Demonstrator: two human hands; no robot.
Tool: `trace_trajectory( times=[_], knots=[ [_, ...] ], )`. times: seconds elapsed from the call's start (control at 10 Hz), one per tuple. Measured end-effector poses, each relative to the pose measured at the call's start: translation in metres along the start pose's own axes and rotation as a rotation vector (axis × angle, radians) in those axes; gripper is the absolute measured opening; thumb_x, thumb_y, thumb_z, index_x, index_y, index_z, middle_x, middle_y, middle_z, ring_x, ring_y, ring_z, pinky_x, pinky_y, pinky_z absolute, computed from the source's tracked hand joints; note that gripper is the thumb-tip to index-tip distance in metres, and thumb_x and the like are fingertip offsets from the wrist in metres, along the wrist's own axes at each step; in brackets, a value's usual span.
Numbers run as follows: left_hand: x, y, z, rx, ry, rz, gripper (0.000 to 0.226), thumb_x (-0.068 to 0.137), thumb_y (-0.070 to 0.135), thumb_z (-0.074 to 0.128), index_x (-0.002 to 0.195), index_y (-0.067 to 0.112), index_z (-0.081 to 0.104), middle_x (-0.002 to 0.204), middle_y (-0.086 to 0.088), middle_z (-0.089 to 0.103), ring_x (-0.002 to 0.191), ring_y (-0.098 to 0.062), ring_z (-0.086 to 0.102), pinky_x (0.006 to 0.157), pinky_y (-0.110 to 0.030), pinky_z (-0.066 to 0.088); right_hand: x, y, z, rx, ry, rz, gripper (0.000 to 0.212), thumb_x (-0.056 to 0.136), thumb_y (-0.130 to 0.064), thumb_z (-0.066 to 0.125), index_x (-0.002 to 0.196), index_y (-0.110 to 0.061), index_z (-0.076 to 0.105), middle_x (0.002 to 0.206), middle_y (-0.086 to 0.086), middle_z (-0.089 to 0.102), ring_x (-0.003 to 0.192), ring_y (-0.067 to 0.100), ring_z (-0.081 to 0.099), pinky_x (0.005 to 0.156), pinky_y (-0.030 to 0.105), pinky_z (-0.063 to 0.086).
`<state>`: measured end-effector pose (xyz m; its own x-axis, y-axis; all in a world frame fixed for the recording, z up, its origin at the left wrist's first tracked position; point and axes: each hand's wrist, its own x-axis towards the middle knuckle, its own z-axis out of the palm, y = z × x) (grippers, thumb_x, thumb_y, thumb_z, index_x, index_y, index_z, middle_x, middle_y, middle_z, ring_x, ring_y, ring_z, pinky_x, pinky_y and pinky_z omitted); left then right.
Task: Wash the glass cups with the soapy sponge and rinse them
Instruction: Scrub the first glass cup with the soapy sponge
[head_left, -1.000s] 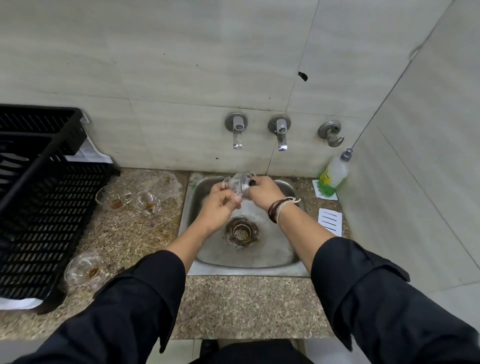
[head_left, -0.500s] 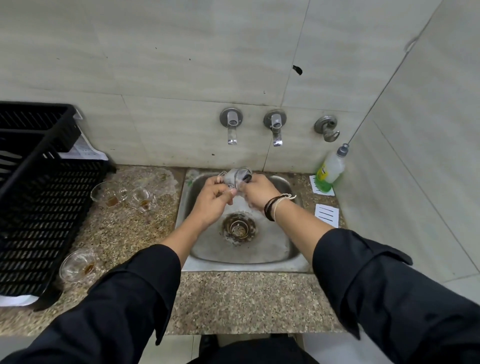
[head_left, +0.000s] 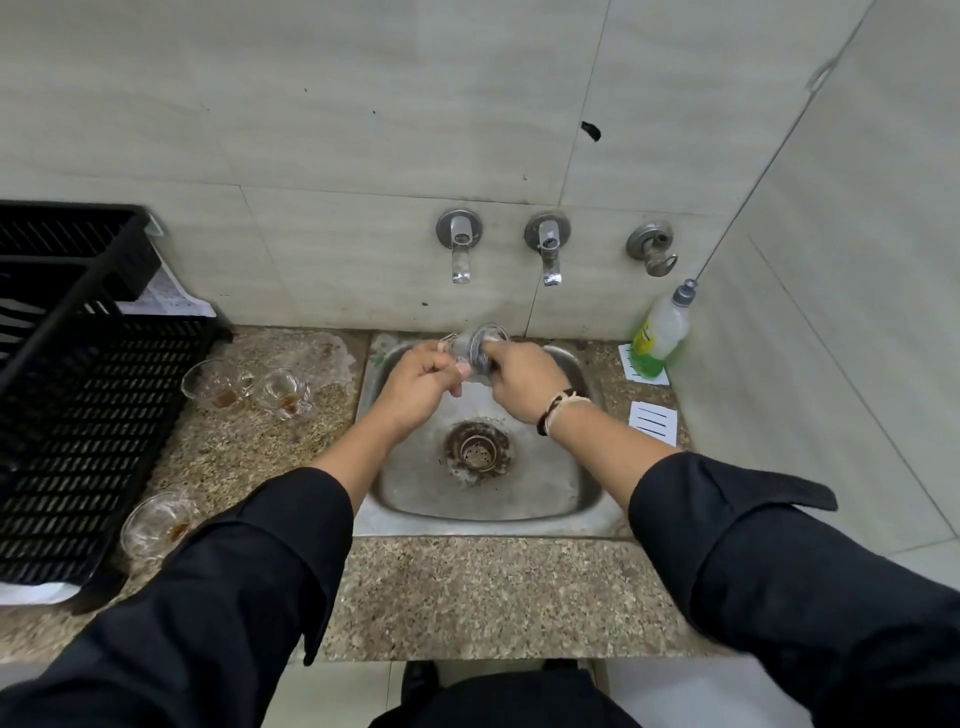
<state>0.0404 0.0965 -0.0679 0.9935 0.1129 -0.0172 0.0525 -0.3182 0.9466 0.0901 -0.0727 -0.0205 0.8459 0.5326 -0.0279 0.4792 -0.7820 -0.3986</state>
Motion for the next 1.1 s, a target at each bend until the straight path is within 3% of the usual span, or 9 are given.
trace_trajectory(
  times=[0.1, 0.2, 0.3, 0.5, 0.6, 0.7, 0.9, 1.0, 1.1],
  knots=[
    [-0.001, 0.005, 0.004, -0.032, -0.016, -0.005, 0.032, 0.082, 0.034, 0.067, 0.050, 0.029, 0.066, 0.088, -0.012, 0.057, 0.090, -0.021, 0.056, 0.088, -0.035, 0.039, -0.002, 0.019, -0.007, -0.562, 0.007, -0.307, 0.029, 0.090, -0.010, 0.052, 0.111, -0.028, 0.060, 0.116, -0.004, 0.066, 0.086, 0.028, 0.069, 0.057, 0.030, 0.035],
    [-0.002, 0.004, 0.018, 0.009, 0.007, -0.009, 0.034, 0.086, 0.035, 0.066, 0.052, 0.028, 0.063, 0.094, -0.003, 0.056, 0.097, -0.020, 0.054, 0.085, -0.031, 0.037, 0.002, -0.001, 0.004, 0.387, -0.007, 0.304, 0.010, 0.094, -0.015, 0.052, 0.096, -0.014, 0.062, 0.078, 0.007, 0.067, 0.055, 0.023, 0.063, 0.046, 0.023, 0.036],
    [-0.002, 0.000, 0.025, 0.099, 0.007, -0.021, 0.036, 0.094, 0.024, 0.069, 0.058, 0.022, 0.065, 0.115, -0.008, 0.054, 0.107, -0.020, 0.054, 0.087, -0.028, 0.034, 0.006, -0.012, 0.012, 1.283, 0.019, 0.856, 0.010, 0.096, -0.012, 0.053, 0.088, -0.010, 0.058, 0.064, 0.005, 0.053, 0.035, 0.007, 0.043, 0.035, 0.016, 0.028],
    [0.006, 0.001, 0.005, -0.018, -0.036, -0.010, 0.029, 0.080, 0.037, 0.070, 0.052, 0.027, 0.068, 0.094, -0.022, 0.059, 0.092, -0.032, 0.058, 0.090, -0.038, 0.042, 0.002, 0.032, 0.014, -0.353, -0.010, -0.209, 0.034, 0.081, -0.005, 0.057, 0.105, -0.029, 0.061, 0.123, -0.006, 0.064, 0.086, 0.030, 0.069, 0.064, 0.040, 0.056],
    [0.006, 0.001, 0.013, -0.001, 0.029, -0.001, 0.029, 0.081, 0.036, 0.068, 0.053, 0.027, 0.068, 0.088, -0.014, 0.058, 0.091, -0.027, 0.056, 0.088, -0.038, 0.042, -0.002, 0.017, 0.006, 0.140, -0.040, 0.001, 0.016, 0.089, -0.012, 0.054, 0.099, -0.023, 0.061, 0.095, 0.008, 0.070, 0.072, 0.031, 0.071, 0.059, 0.036, 0.055],
    [0.011, -0.009, 0.010, -0.033, 0.107, 0.021, 0.030, 0.080, 0.032, 0.068, 0.051, 0.027, 0.066, 0.086, -0.013, 0.062, 0.093, -0.031, 0.060, 0.088, -0.039, 0.044, -0.012, 0.017, 0.000, 0.479, -0.073, 0.126, 0.019, 0.090, -0.010, 0.052, 0.090, -0.024, 0.065, 0.069, -0.004, 0.062, 0.048, 0.019, 0.064, 0.049, 0.026, 0.048],
    [0.013, -0.001, 0.016, -0.066, 0.070, -0.010, 0.032, 0.080, 0.033, 0.067, 0.049, 0.024, 0.064, 0.073, -0.001, 0.059, 0.074, -0.016, 0.055, 0.077, -0.035, 0.040, -0.007, 0.012, 0.016, -0.012, 0.072, 0.006, 0.029, 0.084, -0.004, 0.052, 0.108, -0.017, 0.063, 0.109, 0.011, 0.070, 0.090, 0.039, 0.066, 0.069, 0.036, 0.051],
    [0.014, -0.001, 0.003, -0.178, 0.008, -0.041, 0.034, 0.080, 0.040, 0.070, 0.053, 0.019, 0.066, 0.068, -0.001, 0.057, 0.069, -0.015, 0.051, 0.074, -0.033, 0.038, 0.001, 0.034, 0.010, -0.489, 0.128, -0.367, 0.045, 0.087, -0.008, 0.052, 0.126, -0.030, 0.061, 0.144, -0.013, 0.053, 0.078, 0.029, 0.068, 0.054, 0.035, 0.053],
    [0.014, 0.004, -0.005, -0.263, -0.096, -0.085, 0.035, 0.080, 0.040, 0.071, 0.055, 0.017, 0.067, 0.069, -0.007, 0.055, 0.071, -0.019, 0.050, 0.075, -0.032, 0.039, 0.001, 0.050, 0.004, -0.618, 0.165, -0.472, 0.047, 0.089, -0.013, 0.051, 0.132, -0.030, 0.061, 0.147, -0.015, 0.051, 0.067, 0.025, 0.066, 0.047, 0.032, 0.050]
  ],
)
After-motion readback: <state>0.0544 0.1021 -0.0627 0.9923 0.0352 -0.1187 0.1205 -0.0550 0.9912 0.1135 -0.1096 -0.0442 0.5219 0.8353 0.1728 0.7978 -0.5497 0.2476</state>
